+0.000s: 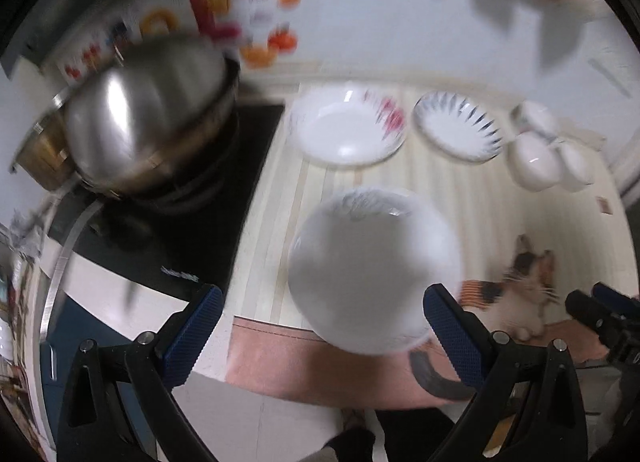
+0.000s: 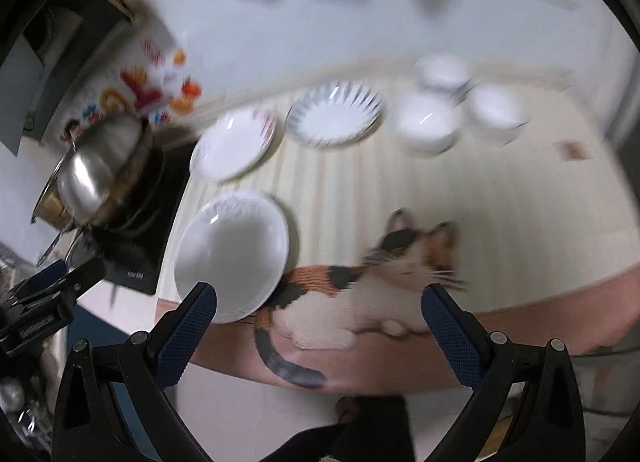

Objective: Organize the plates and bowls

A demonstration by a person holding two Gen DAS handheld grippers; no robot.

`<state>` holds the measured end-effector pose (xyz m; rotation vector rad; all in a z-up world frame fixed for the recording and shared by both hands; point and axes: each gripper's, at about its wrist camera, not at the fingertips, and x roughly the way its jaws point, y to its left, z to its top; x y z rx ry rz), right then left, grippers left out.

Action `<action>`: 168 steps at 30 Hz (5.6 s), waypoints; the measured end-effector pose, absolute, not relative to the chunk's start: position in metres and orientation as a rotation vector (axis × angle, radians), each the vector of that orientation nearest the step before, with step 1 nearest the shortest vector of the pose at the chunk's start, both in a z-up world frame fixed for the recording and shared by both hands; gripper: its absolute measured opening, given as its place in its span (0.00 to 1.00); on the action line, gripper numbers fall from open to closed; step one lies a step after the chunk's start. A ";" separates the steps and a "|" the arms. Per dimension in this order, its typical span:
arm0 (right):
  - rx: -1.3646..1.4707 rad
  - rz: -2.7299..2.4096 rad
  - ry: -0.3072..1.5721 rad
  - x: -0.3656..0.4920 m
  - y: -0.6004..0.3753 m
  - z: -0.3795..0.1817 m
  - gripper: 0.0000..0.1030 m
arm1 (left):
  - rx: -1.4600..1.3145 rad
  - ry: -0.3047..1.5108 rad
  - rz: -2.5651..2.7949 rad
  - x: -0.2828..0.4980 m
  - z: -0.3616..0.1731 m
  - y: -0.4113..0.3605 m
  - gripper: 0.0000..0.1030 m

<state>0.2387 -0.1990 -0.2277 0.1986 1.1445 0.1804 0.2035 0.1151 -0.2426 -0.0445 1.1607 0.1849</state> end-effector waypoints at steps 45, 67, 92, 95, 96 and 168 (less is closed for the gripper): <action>0.221 0.374 1.489 0.363 -0.241 -0.366 0.16 | -0.192 1.442 -0.031 0.279 -0.354 0.059 0.36; 0.302 0.325 1.514 0.361 -0.291 -0.392 0.16 | -0.118 1.494 -0.016 0.339 -0.400 -0.021 0.36; 0.346 0.197 1.459 0.372 -0.285 -0.335 0.19 | -0.229 1.331 -0.056 0.355 -0.346 0.037 0.37; 0.261 0.288 1.390 0.406 -0.244 -0.298 0.28 | -0.337 1.313 -0.015 0.376 -0.345 0.073 0.37; 0.226 0.328 1.369 0.423 -0.224 -0.292 0.37 | -0.367 1.313 0.005 0.380 -0.351 0.083 0.37; 0.324 0.368 1.328 0.374 -0.282 -0.310 0.15 | -0.148 1.376 -0.228 0.340 -0.341 -0.017 0.32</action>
